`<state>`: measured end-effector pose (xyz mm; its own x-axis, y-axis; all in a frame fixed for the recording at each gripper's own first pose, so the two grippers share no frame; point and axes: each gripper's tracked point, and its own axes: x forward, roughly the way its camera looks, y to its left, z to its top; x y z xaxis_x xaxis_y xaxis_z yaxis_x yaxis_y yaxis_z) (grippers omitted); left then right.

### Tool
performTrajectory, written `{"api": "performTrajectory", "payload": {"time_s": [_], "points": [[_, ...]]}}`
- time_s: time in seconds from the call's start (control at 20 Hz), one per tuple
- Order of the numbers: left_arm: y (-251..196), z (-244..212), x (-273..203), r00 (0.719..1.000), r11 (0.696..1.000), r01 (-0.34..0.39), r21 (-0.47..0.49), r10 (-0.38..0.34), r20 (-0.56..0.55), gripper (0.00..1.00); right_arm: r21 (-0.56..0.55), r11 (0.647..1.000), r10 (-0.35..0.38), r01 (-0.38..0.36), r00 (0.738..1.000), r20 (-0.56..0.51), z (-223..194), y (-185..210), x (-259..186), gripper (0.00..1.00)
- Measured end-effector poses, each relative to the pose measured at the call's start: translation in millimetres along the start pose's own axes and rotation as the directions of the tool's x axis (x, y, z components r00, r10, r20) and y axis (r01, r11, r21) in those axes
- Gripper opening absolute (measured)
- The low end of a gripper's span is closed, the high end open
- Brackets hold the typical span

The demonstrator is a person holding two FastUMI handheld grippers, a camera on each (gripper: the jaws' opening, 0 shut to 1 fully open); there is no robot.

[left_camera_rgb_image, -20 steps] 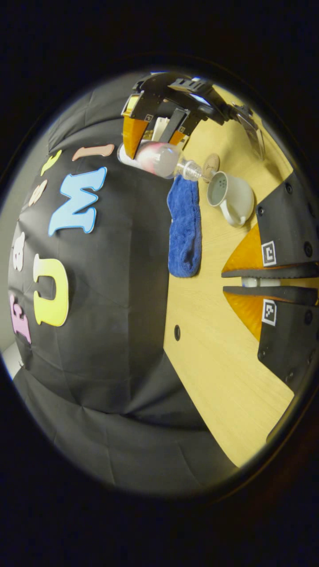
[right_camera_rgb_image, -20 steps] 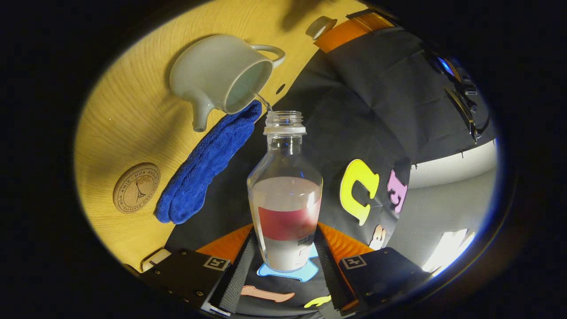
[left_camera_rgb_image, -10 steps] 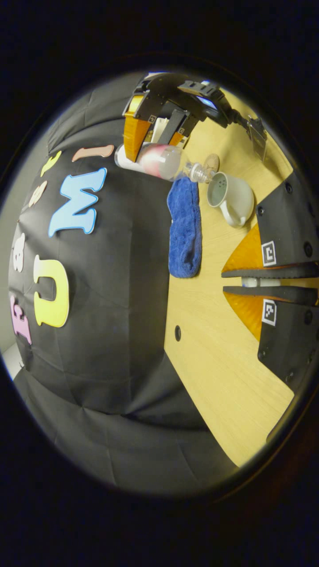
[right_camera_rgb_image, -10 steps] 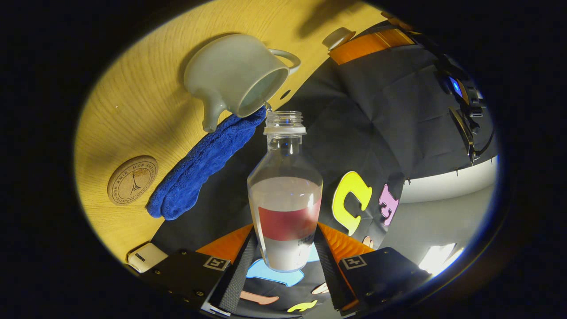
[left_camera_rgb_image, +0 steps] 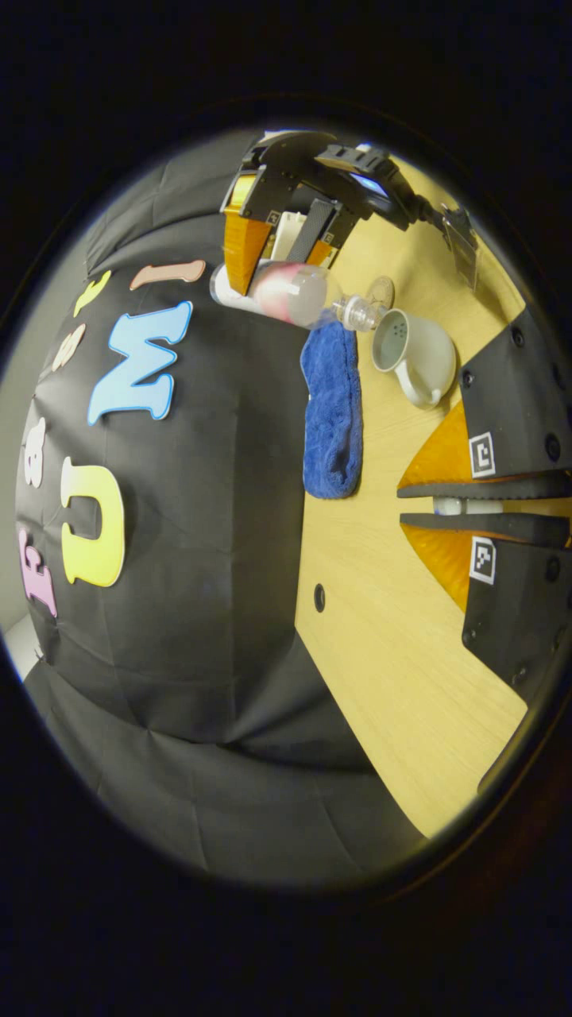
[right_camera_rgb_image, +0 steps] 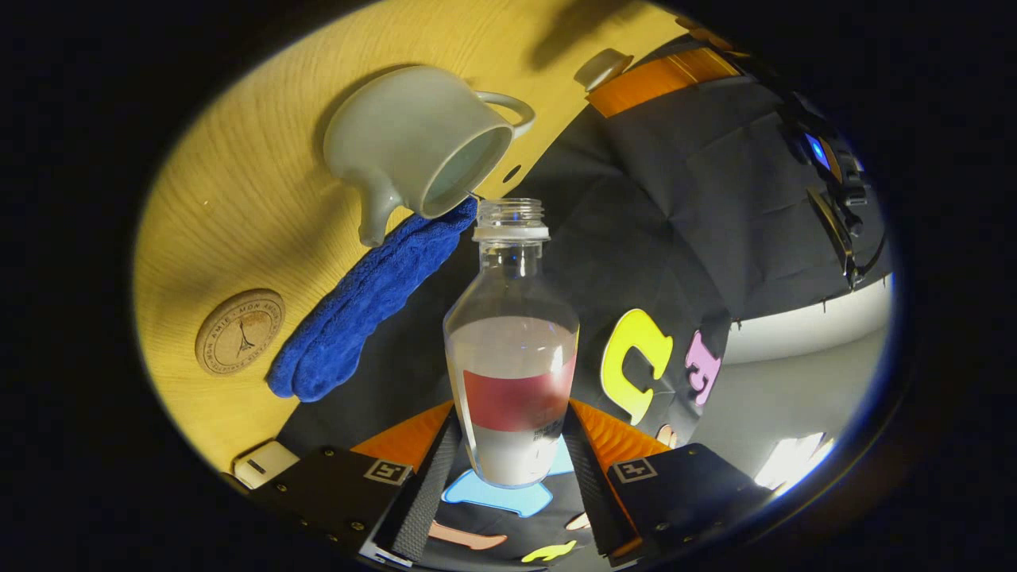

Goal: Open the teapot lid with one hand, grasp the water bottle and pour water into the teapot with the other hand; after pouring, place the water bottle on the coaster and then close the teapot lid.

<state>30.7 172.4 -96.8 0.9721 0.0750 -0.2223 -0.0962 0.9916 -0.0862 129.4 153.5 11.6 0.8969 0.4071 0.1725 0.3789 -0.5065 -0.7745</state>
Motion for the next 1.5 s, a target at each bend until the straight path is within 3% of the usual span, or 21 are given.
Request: {"api": "performTrajectory", "payload": {"time_s": [0.2, 0.3, 0.4, 0.55, 0.75, 0.95, 1.1, 1.15, 1.25, 1.5], "points": [[1, 1, 0, 1.0, 1.0, -0.002, -0.011, 0.002, 0.004, 0.13, 0.189, 0.979, 0.084, -0.08, 0.996, -0.016, -3, 17, 2, 0.77], [0, 0, 0, 1.0, 1.0, -0.002, -0.013, 0.002, 0.005, 0.14, 0.316, 0.937, 0.157, -0.146, 0.988, -0.011, 1, 36, -2, 0.75], [1, 0, -1, 1.0, 1.0, -0.002, -0.014, 0.002, 0.007, 0.13, 0.456, 0.87, 0.211, -0.187, 0.977, -0.003, 6, 47, -9, 0.77], [1, 0, 0, 1.0, 1.0, -0.003, -0.012, 0.003, 0.009, 0.14, 0.698, 0.672, 0.309, -0.248, 0.95, 0.04, 12, 64, -21, 0.77], [1, 0, 0, 1.0, 1.0, -0.006, -0.009, 0.006, 0.011, 0.13, 0.883, 0.408, 0.366, -0.232, 0.928, 0.075, 12, 68, -20, 0.77], [1, 0, 0, 1.0, 1.0, -0.009, -0.007, 0.009, 0.011, 0.13, 0.98, 0.063, 0.41, -0.188, 0.9, 0.146, 13, 76, -16, 0.77], [1, 0, 0, 1.0, 1.0, -0.011, -0.008, 0.011, 0.012, 0.13, 0.971, -0.196, 0.403, -0.137, 0.892, 0.207, 16, 84, -11, 0.77], [1, 0, 0, 1.0, 1.0, -0.012, -0.008, 0.012, 0.013, 0.13, 0.956, -0.267, 0.403, -0.119, 0.888, 0.223, 18, 88, -8, 0.77], [1, 0, 0, 1.0, 1.0, -0.011, -0.01, 0.011, 0.014, 0.13, 0.924, -0.375, 0.408, -0.069, 0.883, 0.231, 21, 101, -4, 0.78], [2, 1, 0, 1.0, 1.0, -0.014, -0.005, 0.014, 0.014, 0.14, 0.837, -0.545, 0.422, 0.051, 0.88, 0.22, 7, 127, 1, 0.77]]}}
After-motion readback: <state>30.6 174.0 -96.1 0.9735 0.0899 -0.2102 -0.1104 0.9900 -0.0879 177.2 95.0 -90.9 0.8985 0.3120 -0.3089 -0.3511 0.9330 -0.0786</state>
